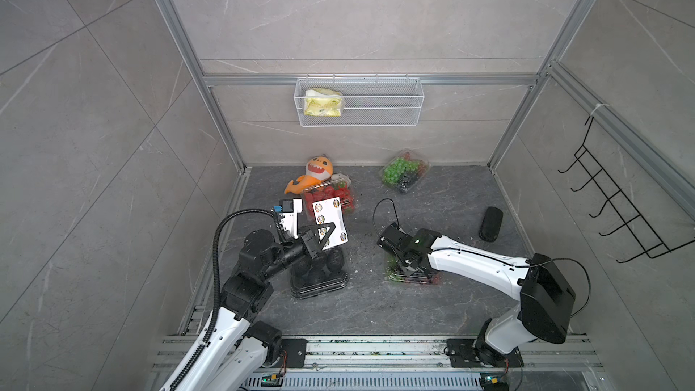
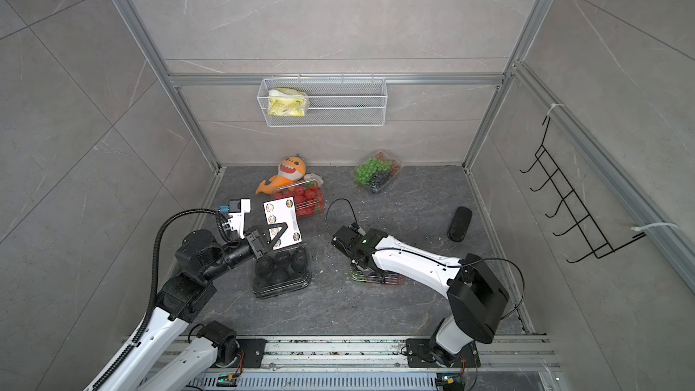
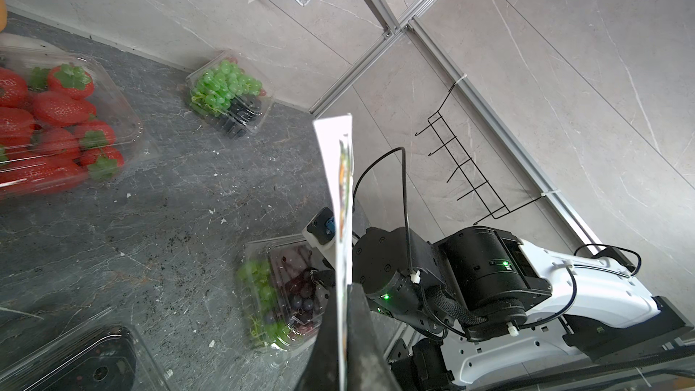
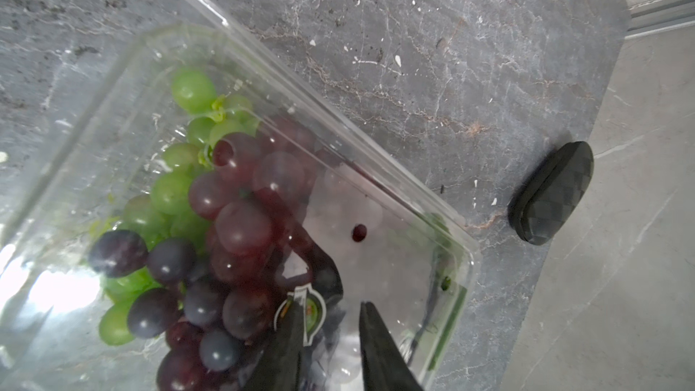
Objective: Label fruit boxes
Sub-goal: Stick the label on the fruit box.
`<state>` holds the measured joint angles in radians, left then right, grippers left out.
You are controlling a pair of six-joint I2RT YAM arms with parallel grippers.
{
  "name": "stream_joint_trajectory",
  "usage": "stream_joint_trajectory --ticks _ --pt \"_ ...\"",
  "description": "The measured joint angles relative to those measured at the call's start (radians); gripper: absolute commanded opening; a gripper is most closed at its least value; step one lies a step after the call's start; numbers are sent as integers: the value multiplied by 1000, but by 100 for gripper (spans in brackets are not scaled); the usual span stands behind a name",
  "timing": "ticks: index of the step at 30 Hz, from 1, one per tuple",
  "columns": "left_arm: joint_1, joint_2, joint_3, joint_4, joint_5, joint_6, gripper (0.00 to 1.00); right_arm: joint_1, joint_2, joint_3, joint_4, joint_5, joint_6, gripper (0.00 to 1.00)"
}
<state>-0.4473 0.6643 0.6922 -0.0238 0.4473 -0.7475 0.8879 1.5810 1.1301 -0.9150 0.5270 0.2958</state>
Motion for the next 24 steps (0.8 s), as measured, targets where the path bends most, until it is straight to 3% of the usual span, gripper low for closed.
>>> stream_joint_trajectory --ticks 15,24 --pt "0 0 0 0 0 0 0 16 -50 -14 -6 -53 27 33" --pt "0 24 0 0 0 2 0 16 -202 -5 28 -66 41 36"
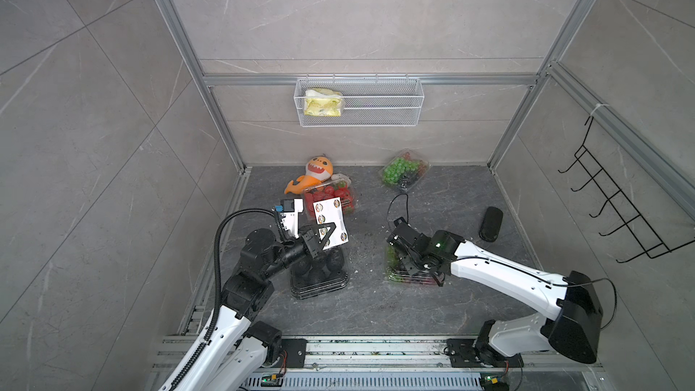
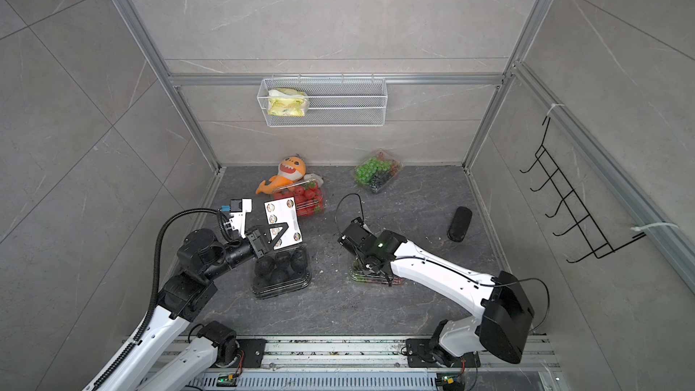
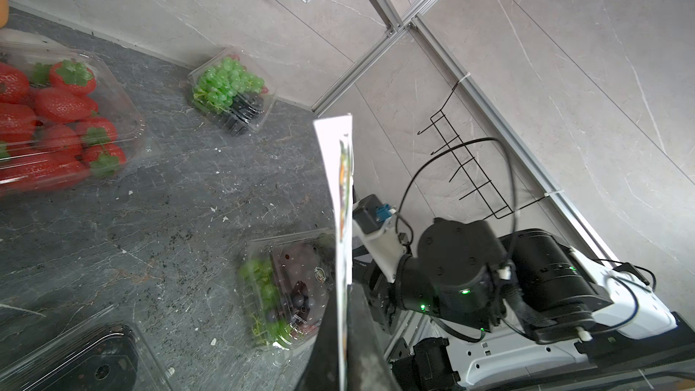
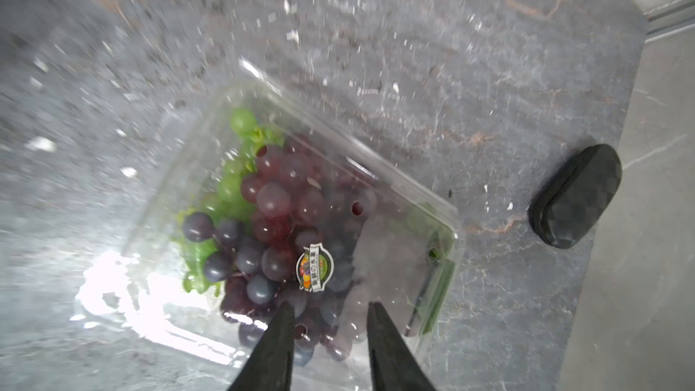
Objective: Label fruit boxes
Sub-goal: Stick the label on the fruit box, then adjust the label sticker.
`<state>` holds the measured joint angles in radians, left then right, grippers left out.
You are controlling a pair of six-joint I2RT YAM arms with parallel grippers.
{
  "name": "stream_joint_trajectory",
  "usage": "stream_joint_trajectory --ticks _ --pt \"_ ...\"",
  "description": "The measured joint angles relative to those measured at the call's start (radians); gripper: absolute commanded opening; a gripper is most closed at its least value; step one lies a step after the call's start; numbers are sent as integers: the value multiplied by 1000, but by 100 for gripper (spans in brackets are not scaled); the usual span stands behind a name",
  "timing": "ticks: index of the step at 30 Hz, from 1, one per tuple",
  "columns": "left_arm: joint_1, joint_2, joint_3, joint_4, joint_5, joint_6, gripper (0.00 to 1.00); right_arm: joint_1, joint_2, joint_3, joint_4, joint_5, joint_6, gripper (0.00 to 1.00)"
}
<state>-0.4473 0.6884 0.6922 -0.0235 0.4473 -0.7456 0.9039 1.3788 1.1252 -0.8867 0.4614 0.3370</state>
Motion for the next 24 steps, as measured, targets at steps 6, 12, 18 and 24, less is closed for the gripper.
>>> stream_joint_trajectory --ticks 6,12,18,24 --pt "0 60 0 2 10 21 0 0 -105 0 171 -101 -2 38" --pt "0 114 3 42 64 24 0 -1 -142 0 391 -267 -15 39" --pt "0 134 12 99 110 21 0 -24 -143 -4 583 -489 8 41" --pt "0 170 50 176 141 -9 0 -80 -155 -43 764 -731 97 42"
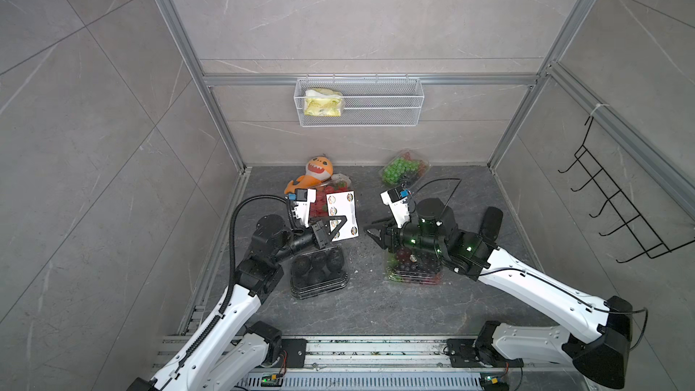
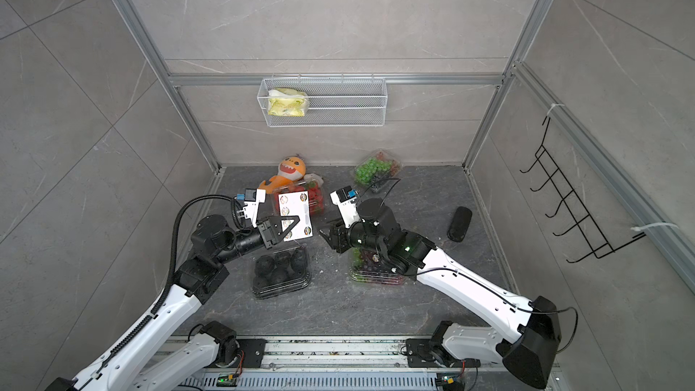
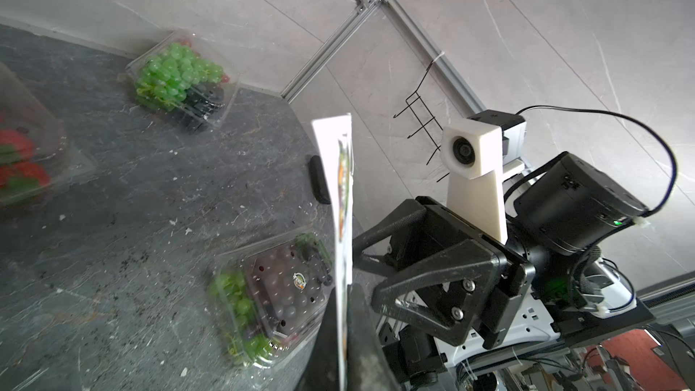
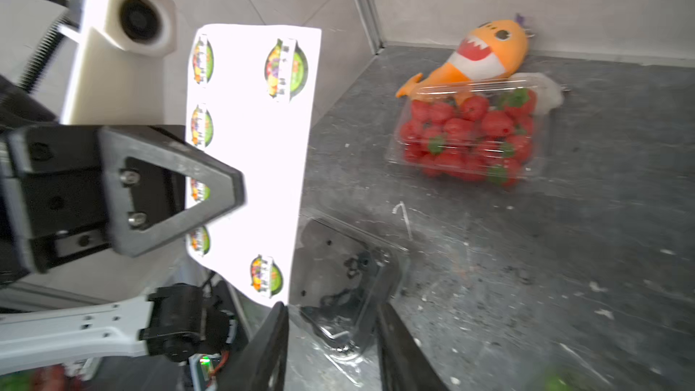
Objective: Label fruit boxes
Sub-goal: Adjust the label sticker.
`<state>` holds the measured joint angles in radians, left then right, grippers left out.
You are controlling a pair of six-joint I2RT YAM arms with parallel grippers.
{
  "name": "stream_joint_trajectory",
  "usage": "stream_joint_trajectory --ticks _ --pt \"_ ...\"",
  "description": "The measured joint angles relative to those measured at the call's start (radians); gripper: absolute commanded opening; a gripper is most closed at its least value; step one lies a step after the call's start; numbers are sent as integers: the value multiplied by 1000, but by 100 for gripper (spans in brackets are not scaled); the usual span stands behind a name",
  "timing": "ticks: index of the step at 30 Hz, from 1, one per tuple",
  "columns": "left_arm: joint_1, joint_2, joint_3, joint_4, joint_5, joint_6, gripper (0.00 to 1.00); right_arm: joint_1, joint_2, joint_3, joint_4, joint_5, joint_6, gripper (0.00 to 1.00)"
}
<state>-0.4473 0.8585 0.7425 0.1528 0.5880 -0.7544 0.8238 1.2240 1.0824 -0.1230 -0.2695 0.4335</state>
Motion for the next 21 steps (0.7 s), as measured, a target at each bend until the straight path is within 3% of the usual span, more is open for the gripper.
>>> stream_joint_trajectory --ticks 6,10,21 --pt "0 67 48 87 43 -48 0 -68 6 -77 224 -233 158 40" --pt "0 104 66 136 61 -77 0 -91 16 -98 337 -332 242 34" --pt "0 122 67 188 79 -119 0 -113 16 -113 441 -413 316 17"
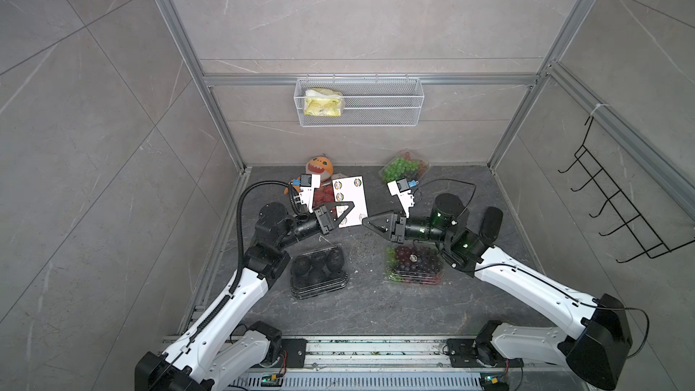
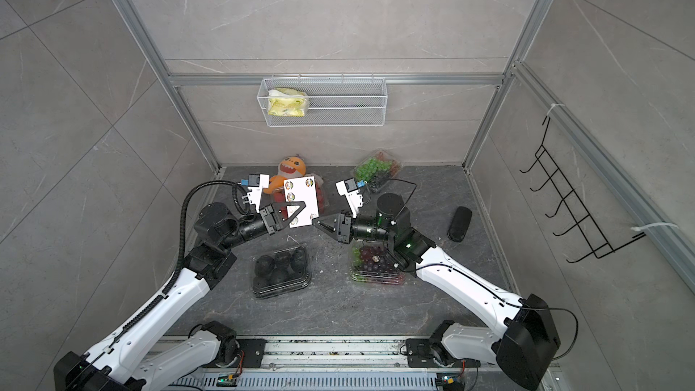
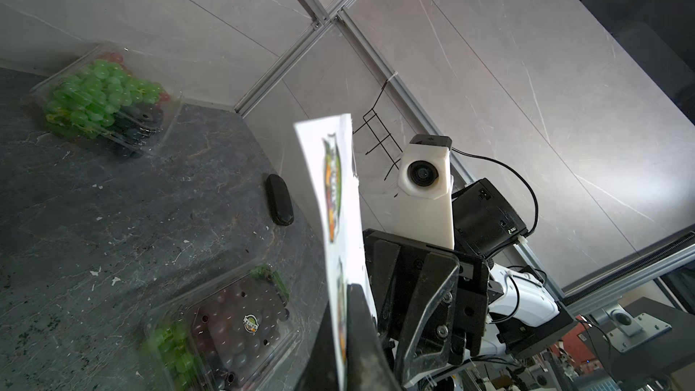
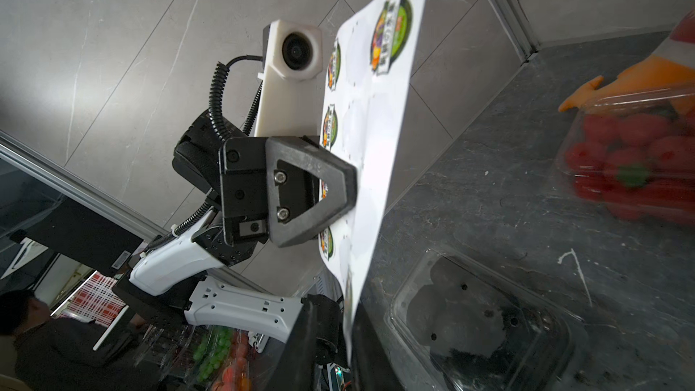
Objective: Label fruit boxes
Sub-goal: Adjust the label sticker.
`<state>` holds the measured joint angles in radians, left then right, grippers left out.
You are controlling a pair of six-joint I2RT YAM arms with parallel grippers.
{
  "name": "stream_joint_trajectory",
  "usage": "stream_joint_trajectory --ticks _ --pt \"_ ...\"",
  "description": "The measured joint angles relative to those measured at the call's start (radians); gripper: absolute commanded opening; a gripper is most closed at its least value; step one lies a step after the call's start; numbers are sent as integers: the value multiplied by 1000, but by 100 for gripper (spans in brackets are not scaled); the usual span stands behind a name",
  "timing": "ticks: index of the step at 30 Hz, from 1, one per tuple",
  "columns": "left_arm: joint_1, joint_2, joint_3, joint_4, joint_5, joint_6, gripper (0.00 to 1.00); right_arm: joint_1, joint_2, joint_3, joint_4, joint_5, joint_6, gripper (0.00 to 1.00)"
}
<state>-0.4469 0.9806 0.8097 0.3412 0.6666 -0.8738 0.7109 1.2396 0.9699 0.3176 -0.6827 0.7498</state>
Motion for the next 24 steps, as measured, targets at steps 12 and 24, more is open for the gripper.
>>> stream_joint_trajectory --ticks 12,24 --pt "0 0 0 4 25 -10 0 -1 15 0 39 -18 33 14" --pt "0 0 0 3 26 -13 0 -6 25 0 39 -18 42 18"
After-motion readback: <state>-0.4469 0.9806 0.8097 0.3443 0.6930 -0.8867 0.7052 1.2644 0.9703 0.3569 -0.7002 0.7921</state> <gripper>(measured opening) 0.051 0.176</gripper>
